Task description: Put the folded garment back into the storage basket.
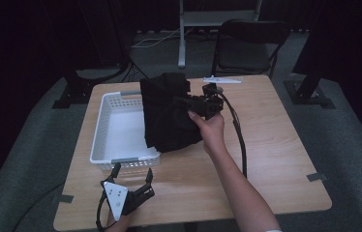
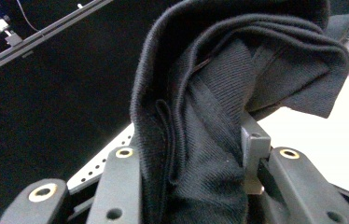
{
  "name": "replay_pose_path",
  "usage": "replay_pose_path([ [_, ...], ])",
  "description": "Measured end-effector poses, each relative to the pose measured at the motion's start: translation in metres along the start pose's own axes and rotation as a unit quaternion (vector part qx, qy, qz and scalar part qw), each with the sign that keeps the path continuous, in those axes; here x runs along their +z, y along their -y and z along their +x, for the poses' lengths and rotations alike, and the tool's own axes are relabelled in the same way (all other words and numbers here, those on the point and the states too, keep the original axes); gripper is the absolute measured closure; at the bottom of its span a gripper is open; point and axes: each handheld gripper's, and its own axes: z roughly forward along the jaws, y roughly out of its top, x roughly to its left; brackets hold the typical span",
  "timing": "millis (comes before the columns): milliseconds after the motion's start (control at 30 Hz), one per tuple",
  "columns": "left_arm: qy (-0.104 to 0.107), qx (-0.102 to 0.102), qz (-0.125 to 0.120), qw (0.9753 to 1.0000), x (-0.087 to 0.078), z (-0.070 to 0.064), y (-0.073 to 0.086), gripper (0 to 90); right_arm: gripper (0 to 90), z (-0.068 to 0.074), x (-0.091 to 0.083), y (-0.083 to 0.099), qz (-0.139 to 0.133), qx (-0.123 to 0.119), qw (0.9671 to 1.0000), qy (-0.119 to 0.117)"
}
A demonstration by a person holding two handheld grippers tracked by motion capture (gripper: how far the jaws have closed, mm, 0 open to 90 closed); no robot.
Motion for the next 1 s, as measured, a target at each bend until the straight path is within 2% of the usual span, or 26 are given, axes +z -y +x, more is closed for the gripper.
replay_pose_path([
  [400, 0.0, 0.0, -0.001, 1.0, 0.0, 0.0, 0.0, 4.5, 62.7, 0.011, 0.036, 0.0, 0.019, 0.01, 0.9996, -0.016],
  [1000, 0.0, 0.0, -0.003, 1.0, -0.001, 0.0, 0.0, 4.5, 62.6, 0.031, 0.074, 0.001, 0.026, 0.014, 0.9985, -0.045],
])
